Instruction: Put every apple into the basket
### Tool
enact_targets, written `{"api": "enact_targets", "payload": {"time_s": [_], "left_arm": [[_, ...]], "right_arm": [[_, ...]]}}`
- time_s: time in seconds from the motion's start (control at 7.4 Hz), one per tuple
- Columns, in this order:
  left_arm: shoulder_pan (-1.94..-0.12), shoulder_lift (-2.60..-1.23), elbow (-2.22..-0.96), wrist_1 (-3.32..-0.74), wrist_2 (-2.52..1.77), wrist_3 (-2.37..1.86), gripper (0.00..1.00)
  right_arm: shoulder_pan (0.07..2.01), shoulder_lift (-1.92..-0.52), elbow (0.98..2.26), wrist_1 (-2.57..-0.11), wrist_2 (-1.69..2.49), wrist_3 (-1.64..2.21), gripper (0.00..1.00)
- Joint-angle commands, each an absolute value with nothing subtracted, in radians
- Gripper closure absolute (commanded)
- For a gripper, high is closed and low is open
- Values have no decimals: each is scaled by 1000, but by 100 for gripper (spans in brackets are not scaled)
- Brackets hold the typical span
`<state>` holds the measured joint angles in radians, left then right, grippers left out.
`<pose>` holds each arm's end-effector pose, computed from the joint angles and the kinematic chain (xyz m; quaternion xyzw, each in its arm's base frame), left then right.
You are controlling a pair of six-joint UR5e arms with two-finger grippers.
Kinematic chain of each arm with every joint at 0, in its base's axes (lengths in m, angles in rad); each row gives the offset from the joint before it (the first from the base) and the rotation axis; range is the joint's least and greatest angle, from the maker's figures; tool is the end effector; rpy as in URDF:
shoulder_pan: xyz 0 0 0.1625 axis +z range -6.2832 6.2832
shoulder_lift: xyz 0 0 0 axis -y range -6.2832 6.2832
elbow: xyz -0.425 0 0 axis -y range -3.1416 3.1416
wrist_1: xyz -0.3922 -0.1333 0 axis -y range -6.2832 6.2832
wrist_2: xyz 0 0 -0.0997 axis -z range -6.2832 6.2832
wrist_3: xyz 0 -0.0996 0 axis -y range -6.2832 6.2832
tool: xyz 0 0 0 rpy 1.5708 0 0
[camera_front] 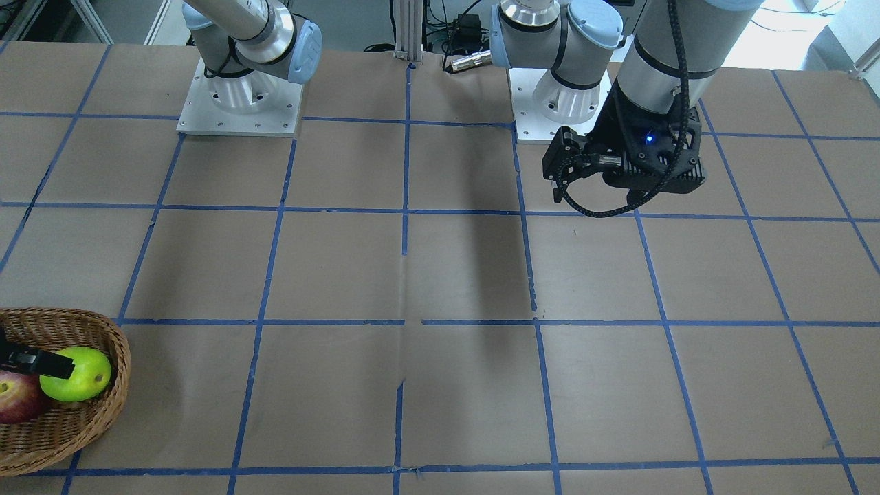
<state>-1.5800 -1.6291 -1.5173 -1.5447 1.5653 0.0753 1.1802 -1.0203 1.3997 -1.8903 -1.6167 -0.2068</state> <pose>-0.1386 -0.5175 0.4874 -0.0423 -0.9990 0.0107 0.0024 -0.1399 -0.6780 0.2742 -0.0910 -0.9951 -0.0354 0.0131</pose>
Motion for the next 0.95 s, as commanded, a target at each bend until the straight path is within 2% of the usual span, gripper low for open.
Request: {"api": "enact_targets", "payload": {"time_s": [0.0, 0.41, 0.81], "left_arm": [[-1580, -1631, -1517, -1545, 1566, 75, 0], [-1580, -1631, -1517, -1543, 1565, 75, 0], [-1578, -1635, -1511, -1542, 1565, 75, 0]], "right_arm": [[1190, -1118, 1388, -1783, -1612, -206, 0], [1254, -1368, 1400, -1478, -1609, -94, 0], [1394, -1561, 1433, -1355, -1623, -83, 0]]}}
